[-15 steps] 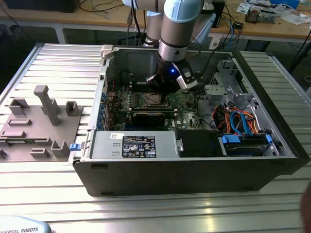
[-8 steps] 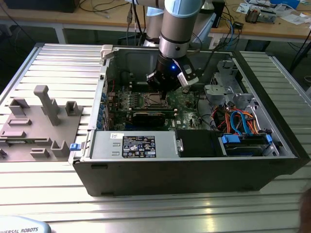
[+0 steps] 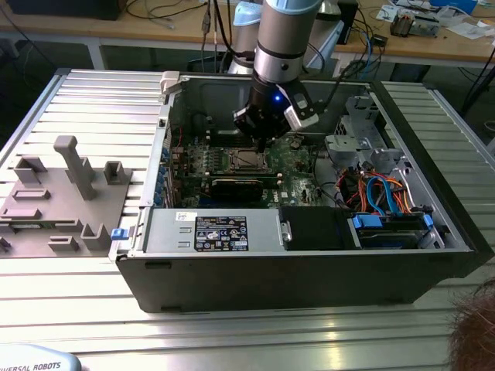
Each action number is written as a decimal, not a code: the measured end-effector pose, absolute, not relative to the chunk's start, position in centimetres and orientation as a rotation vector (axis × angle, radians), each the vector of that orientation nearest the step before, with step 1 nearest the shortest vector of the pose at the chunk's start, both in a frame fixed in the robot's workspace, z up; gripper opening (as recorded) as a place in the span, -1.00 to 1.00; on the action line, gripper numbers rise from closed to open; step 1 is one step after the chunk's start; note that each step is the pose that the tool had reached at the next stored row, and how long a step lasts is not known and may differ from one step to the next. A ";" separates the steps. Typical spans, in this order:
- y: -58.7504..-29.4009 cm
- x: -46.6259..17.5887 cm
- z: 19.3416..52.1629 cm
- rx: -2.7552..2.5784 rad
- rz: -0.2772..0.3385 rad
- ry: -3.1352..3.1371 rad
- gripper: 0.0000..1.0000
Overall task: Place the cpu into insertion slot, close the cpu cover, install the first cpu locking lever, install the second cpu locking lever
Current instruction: 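Install the first cpu locking lever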
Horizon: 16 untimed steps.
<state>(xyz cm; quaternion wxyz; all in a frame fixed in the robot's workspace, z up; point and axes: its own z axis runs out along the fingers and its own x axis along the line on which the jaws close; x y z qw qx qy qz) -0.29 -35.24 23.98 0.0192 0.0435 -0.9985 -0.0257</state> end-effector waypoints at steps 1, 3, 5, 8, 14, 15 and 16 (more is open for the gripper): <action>-35.2 -0.3 24.2 0.135 -0.080 -3.099 -0.79; -35.2 -0.3 24.4 0.135 -0.080 -3.099 -0.79; -35.2 -0.3 24.7 0.135 -0.081 -3.099 -0.79; -35.2 -0.3 25.1 0.135 -0.081 -3.099 -0.79; -35.2 -0.3 26.0 0.135 -0.082 -3.099 -0.79; -35.2 -0.3 26.1 0.135 -0.083 -3.099 -0.79; -35.2 -0.3 26.2 0.135 -0.083 -3.099 -0.79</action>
